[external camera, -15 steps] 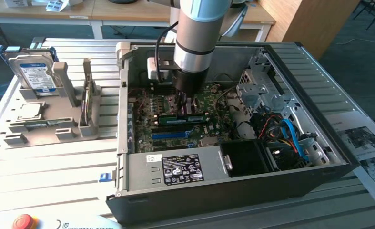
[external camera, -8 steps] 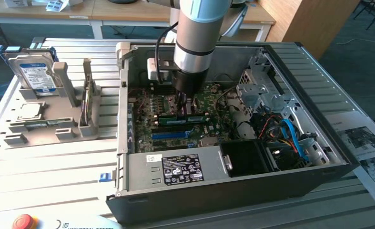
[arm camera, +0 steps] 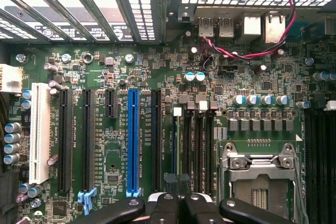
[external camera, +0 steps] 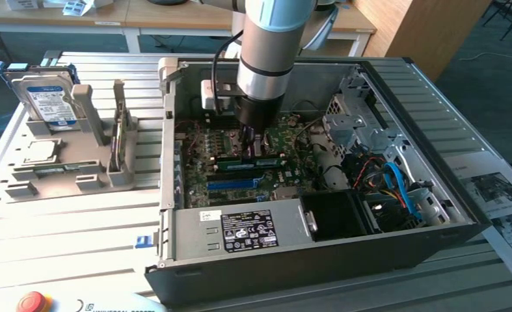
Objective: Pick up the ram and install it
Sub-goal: 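Press down the ram until it locks into place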
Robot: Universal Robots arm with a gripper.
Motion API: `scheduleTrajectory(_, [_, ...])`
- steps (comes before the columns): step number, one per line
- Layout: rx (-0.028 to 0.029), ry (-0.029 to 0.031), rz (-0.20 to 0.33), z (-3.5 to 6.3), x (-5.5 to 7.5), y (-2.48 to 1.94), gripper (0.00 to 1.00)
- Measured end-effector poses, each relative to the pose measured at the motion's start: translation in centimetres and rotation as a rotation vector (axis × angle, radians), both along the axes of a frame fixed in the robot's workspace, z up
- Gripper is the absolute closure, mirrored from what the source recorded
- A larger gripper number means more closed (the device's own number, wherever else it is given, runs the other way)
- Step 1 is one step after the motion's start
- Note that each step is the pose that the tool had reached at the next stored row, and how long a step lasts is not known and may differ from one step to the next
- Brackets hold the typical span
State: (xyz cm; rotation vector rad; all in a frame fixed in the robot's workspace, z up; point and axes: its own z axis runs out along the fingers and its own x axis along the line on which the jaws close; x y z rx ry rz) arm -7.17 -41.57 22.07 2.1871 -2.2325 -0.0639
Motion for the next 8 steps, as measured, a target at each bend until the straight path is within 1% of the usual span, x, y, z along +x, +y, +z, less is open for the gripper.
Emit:
scheduleTrajectory(6, [0.0017, -0.0006, 0.0, 0.24, 0.03, 0.02, 0.89])
scheduleTrajectory(7, [0.0005, 0.0007, 0.0, 0.38, 0.02, 0.01, 0.89])
scheduleTrajectory(8, [0.0004, 0.0009, 0.0, 0.49, 0.01, 0.0, 0.89])
